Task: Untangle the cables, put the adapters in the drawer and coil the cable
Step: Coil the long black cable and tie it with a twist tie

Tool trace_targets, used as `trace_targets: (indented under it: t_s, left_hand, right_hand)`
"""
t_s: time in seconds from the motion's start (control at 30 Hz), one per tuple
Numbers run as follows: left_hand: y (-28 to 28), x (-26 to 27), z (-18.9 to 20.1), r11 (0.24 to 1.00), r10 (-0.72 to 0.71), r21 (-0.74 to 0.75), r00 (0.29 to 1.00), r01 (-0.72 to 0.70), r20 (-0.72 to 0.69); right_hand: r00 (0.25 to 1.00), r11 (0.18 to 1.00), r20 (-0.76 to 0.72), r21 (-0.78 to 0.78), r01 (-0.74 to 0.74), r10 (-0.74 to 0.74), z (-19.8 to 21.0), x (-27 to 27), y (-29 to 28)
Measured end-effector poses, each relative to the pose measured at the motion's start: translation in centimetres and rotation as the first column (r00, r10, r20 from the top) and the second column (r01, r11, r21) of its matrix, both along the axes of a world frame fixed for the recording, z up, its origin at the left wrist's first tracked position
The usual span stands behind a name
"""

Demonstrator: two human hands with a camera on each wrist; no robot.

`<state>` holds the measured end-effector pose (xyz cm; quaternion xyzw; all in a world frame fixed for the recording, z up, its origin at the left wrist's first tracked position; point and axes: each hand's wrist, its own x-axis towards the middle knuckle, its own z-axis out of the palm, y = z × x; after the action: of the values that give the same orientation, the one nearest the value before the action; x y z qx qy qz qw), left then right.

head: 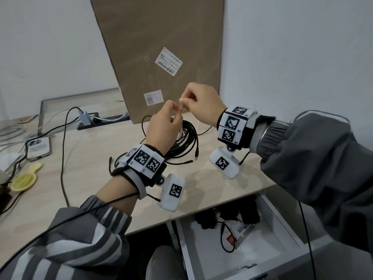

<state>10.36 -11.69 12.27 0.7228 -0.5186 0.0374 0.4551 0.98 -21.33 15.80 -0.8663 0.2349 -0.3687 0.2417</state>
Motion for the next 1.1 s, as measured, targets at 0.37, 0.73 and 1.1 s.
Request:
trace_targets:
  t_s: [0.37,0.73,1.1]
  left_hand:
    - [0.4,1.2,-1.5,0.999,-0.027,0.026,1.0,0.027,-0.001]
    - [0.5,1.3,-2.1,0.99,-0.062,0.13,0.995,0.051,0.082]
    - [-0.5,3.3,-2.4,0.972,-0.184,-0.234,0.574,-0.014,-0.798]
  right_hand:
    - [0.862,0.488,0.448,0.823,-0.293,-0.238,4.5,0.1,-2.2]
    - [0.903,0.51,0.298,0.854,-0.106,-0.311,3.5,0.1,-3.6]
    - [0.992,0.863,-0.111,0.505,0.001,0.063,-1.9,-4.0,-1.7]
